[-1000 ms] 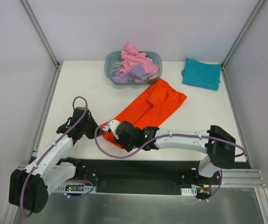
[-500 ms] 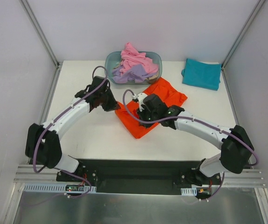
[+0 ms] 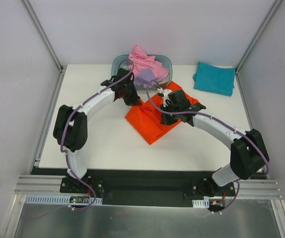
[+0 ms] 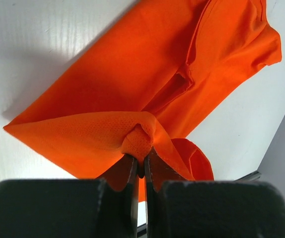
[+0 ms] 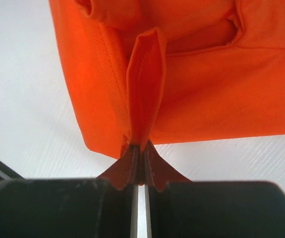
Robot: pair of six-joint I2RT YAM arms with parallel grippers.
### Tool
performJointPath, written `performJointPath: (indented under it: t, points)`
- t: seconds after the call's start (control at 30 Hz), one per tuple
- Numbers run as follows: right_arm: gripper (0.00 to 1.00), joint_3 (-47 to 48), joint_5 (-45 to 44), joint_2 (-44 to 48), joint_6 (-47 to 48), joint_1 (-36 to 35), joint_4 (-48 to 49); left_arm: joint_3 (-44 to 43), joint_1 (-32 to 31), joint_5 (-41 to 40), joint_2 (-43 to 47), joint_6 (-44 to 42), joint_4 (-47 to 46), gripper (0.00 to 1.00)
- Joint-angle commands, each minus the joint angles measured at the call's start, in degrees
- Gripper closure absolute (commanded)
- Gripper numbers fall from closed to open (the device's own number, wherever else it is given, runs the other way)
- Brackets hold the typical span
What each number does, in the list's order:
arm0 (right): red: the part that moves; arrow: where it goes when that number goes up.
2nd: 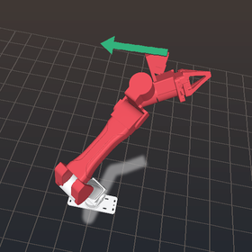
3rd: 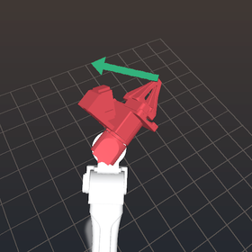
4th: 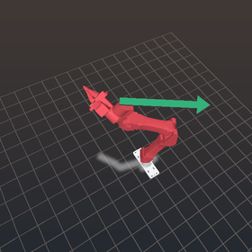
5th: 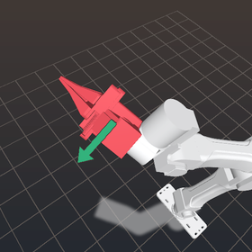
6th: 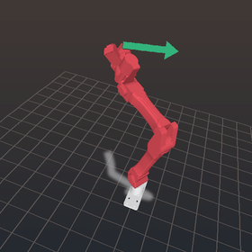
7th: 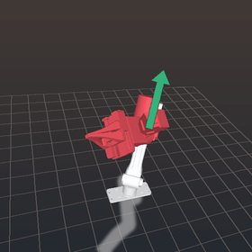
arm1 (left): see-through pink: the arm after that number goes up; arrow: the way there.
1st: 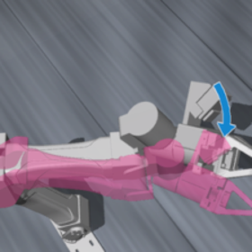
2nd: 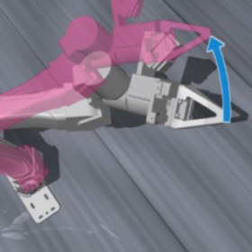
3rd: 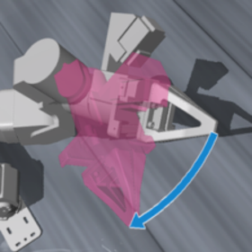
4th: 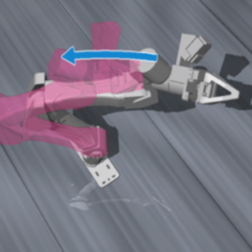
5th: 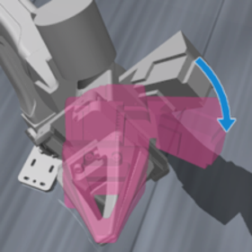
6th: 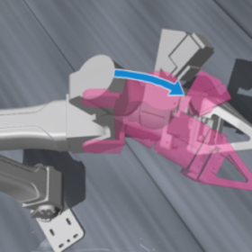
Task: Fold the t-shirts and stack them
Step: Fold the tshirt
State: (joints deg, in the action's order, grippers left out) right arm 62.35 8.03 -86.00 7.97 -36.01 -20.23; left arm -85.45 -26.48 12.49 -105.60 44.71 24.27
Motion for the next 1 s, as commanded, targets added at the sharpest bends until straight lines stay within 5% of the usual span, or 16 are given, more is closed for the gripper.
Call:
performJointPath:
  t: [0.0, 0.33, 0.47, 0.6, 0.73, 0.8, 0.97]
  points:
    - [0.99, 1.90, 2.07, -2.33, 0.47, 3.65, -2.45, -6.12, -0.24, -0.54, -4.43, -1.47, -0.72, 1.00]
    - [0.94, 3.13, 3.31, -7.43, 0.12, 8.23, -2.10, -14.83, -0.94, 0.43, -15.15, -1.20, -0.72, 0.99]
    - [0.48, 4.79, 0.51, -9.27, -0.67, 9.03, -2.97, -15.98, -1.03, 1.39, -16.30, -1.29, -0.72, 0.78]
    - [0.31, 6.91, -5.12, -8.40, -0.85, 9.20, -5.70, -15.71, -1.64, 2.89, -13.76, -2.95, -0.72, 0.33]
    - [0.16, 6.04, -4.61, -4.11, -0.93, 9.12, -6.14, -14.49, -3.14, 3.33, -8.94, -4.63, -0.72, 0.01]
    - [0.08, 4.81, -2.95, -2.60, -1.20, 9.11, -6.31, -12.91, -3.58, 3.42, -7.35, -4.89, -0.72, 0.01]
    - [0.05, 2.96, 5.29, 0.12, -2.08, 8.41, -5.01, -6.58, -3.75, 1.31, 0.21, -4.72, -0.72, 0.01]
